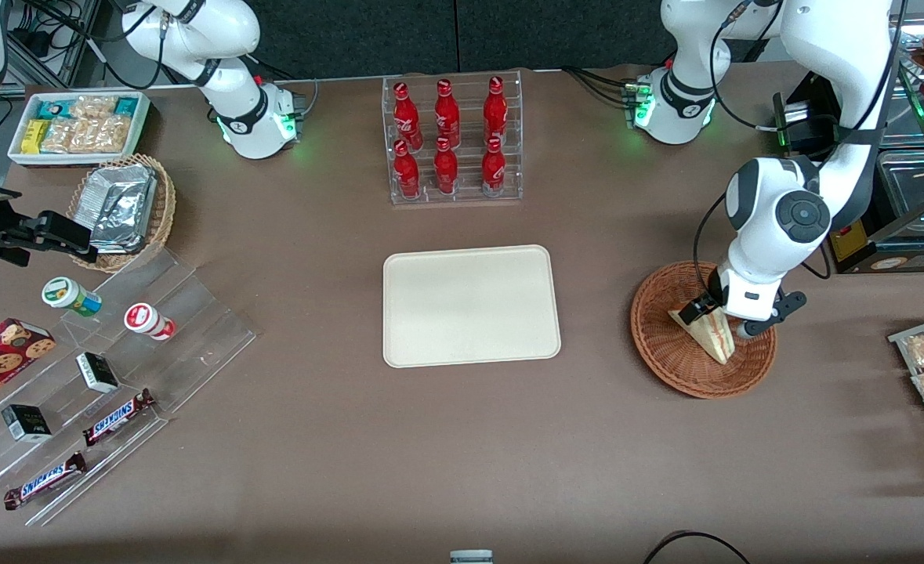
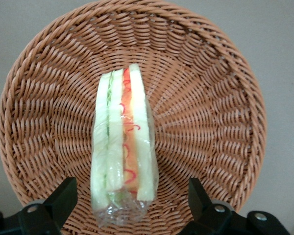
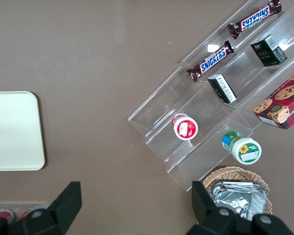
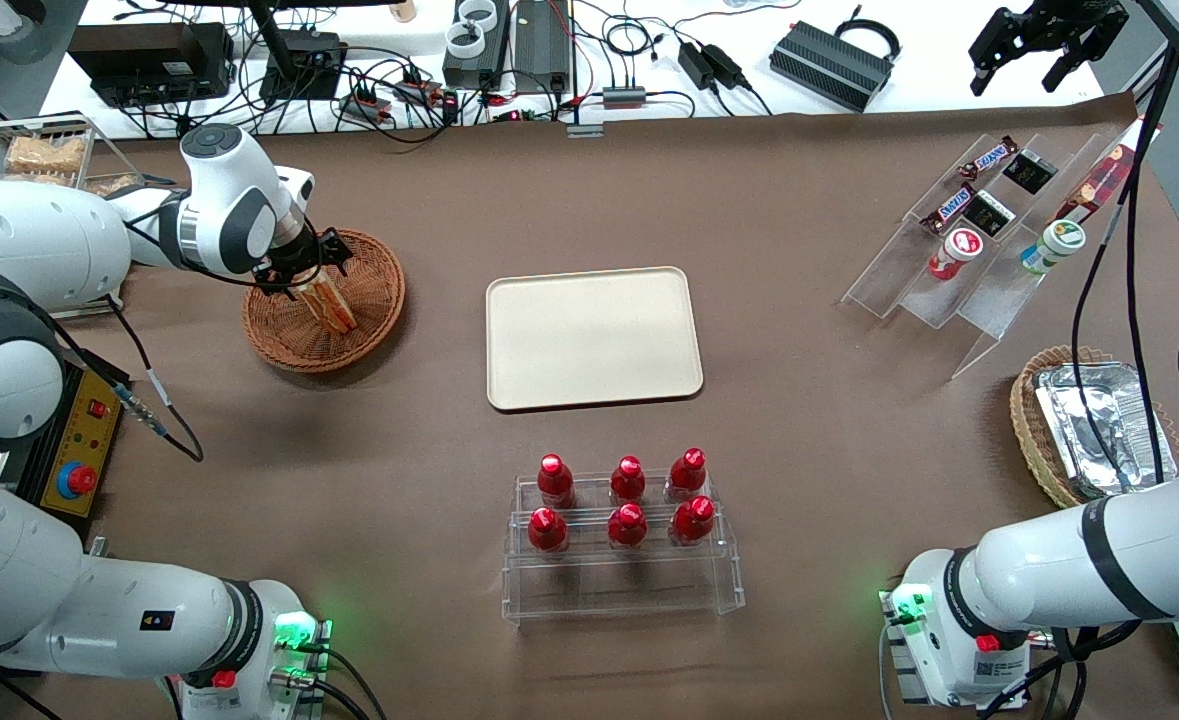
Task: Place sandwich from basket to tray
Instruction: 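Lower the open left gripper around the sandwich's upright edge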
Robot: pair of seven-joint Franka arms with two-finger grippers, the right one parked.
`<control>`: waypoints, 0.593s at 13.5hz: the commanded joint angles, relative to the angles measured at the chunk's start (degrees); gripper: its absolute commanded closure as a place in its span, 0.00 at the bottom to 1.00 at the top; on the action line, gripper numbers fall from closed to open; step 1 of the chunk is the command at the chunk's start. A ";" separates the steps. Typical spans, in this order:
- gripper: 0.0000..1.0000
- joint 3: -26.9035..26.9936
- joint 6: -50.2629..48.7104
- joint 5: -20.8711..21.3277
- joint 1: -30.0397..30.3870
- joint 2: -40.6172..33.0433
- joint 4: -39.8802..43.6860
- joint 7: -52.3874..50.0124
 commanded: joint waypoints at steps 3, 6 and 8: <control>0.00 0.89 1.90 0.66 0.15 -1.32 -2.95 -0.27; 0.00 1.24 4.19 0.58 0.15 -1.23 -4.18 -0.27; 0.28 1.16 4.45 0.58 0.15 -0.79 -4.10 -0.54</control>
